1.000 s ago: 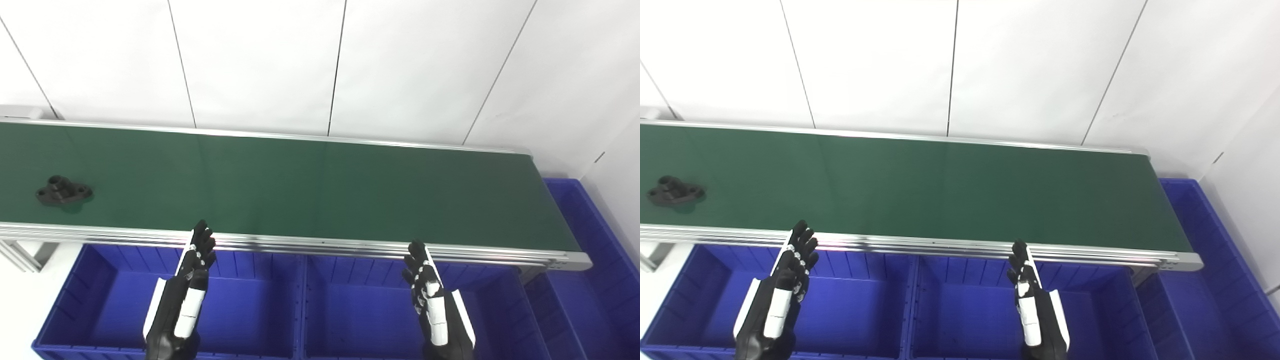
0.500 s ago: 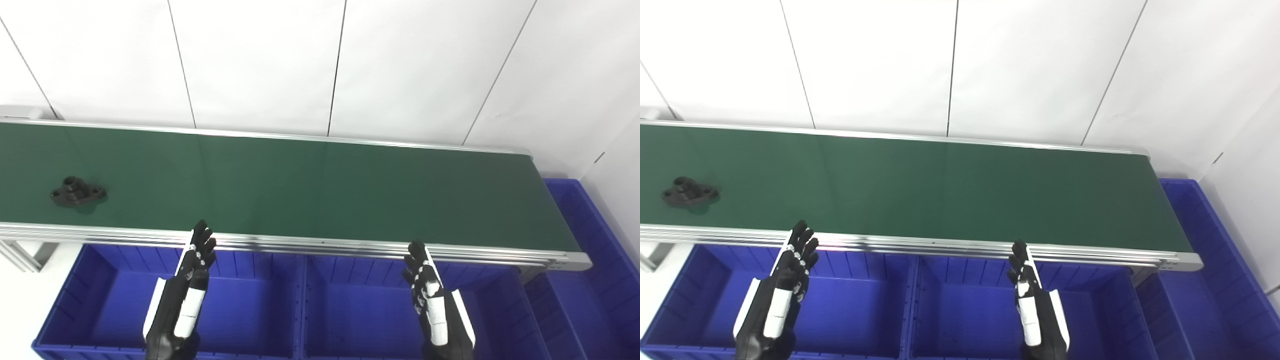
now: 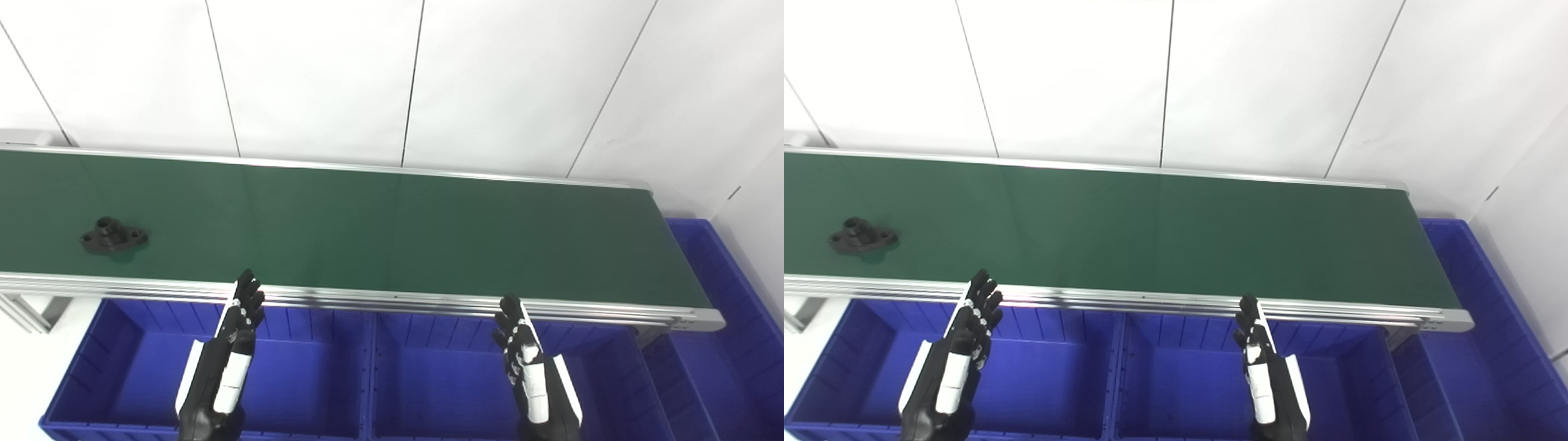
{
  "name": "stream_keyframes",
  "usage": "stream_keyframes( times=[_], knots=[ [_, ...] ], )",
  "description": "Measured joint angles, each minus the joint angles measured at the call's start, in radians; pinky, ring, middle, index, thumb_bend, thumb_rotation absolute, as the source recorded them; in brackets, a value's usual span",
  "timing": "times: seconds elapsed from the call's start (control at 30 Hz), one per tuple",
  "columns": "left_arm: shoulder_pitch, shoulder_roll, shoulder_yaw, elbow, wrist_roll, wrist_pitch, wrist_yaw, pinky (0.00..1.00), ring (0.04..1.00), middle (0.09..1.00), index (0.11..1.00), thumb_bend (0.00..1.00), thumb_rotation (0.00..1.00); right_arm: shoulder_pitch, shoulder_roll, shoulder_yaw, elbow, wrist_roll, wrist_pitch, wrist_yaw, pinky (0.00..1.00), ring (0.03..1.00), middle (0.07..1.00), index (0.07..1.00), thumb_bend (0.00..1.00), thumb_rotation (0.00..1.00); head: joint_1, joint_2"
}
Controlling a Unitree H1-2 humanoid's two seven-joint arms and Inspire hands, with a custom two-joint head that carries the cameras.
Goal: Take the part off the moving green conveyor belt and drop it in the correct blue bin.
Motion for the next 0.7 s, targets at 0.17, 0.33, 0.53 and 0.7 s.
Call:
stream_keyframes(
  times=[0.17,0.33,0.53,0.7],
  knots=[
    [0.0,0.0,0.0,0.0,0.0,0.0,0.0,1.0,0.99,1.0,1.0,0.76,0.89,0.0,0.0,0.0,0.0,0.0,0.0,0.0,0.97,1.0,1.0,1.0,0.77,0.99,0.0,0.0],
    [0.0,0.0,0.0,0.0,0.0,0.0,0.0,1.0,0.988,1.0,1.0,0.75,0.89,0.0,-0.001,0.001,0.0,0.0,0.001,0.0,0.97,1.0,1.0,1.0,0.76,1.0,-0.002,0.002],
    [0.0,0.0,0.0,0.0,0.0,0.0,0.0,1.0,0.986,1.0,1.0,0.74,0.89,0.0,-0.004,0.001,0.0,0.001,0.001,0.001,0.97,1.0,1.0,1.0,0.76,1.0,-0.002,0.002],
    [0.0,0.001,0.0,0.0,0.0,0.0,0.0,1.0,0.988,1.0,1.0,0.74,0.88,0.0,-0.004,0.001,0.0,0.001,0.001,0.001,0.97,1.0,1.0,1.0,0.77,1.0,-0.002,0.003]
  ],
)
